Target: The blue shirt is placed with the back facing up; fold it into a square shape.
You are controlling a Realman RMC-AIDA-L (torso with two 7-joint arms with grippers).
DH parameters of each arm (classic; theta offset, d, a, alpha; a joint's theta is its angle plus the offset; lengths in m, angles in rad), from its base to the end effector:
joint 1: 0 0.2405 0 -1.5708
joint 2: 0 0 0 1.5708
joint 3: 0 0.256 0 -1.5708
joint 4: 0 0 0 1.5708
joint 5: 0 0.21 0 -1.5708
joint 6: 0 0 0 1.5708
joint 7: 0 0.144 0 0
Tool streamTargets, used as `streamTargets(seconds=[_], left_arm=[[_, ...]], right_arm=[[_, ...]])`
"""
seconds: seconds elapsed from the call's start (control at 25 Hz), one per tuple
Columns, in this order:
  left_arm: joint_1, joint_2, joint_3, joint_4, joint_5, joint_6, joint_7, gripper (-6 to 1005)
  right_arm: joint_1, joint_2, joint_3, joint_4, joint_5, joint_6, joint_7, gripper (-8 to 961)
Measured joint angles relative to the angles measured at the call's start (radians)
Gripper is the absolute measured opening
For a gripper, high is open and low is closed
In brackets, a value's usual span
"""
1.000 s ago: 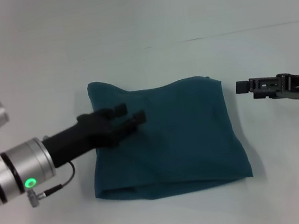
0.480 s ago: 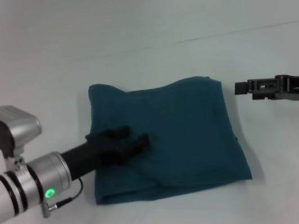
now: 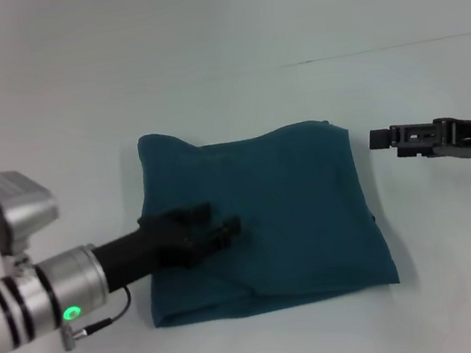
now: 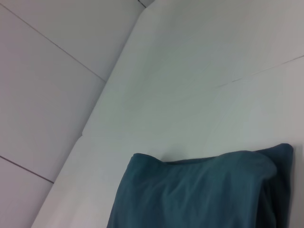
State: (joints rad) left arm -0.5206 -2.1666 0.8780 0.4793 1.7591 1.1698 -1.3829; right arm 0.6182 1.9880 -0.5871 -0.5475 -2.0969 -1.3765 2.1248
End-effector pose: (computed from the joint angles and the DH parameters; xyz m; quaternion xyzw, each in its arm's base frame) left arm -0.2643 0.3367 -0.0718 -0.8899 -0.3293 -0.2516 0.1907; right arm 0.2853 0.3707 0.0258 -0.7782 0.5625 0.2464 0.1312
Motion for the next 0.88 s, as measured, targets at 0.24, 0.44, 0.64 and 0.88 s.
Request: streamTargets(seconds=[0.24, 0.44, 0.64, 0.88], left_arm=[[0.046, 0.002, -0.055, 0.086, 0.0, 0.156, -0.028, 593], [0.086, 0.004, -0.065, 0.124, 0.0, 0.197, -0.061, 592], [0.12, 0.004, -0.066, 0.149, 0.007, 0.205, -0.118, 591], [0.161, 0.002, -0.128, 0.185, 0.065, 0.214, -0.205, 590]], right_arm=[[0.0, -0.003, -0.001, -0.001, 0.0, -0.002, 0.0, 915], [-0.001, -0.008, 0.001, 0.001, 0.0, -0.001, 0.0, 916], [-0.002, -0.01, 0.002, 0.0, 0.0, 0.0, 0.0, 916], [-0.002, -0.013, 0.002, -0.006, 0.0, -0.005, 0.0, 915]])
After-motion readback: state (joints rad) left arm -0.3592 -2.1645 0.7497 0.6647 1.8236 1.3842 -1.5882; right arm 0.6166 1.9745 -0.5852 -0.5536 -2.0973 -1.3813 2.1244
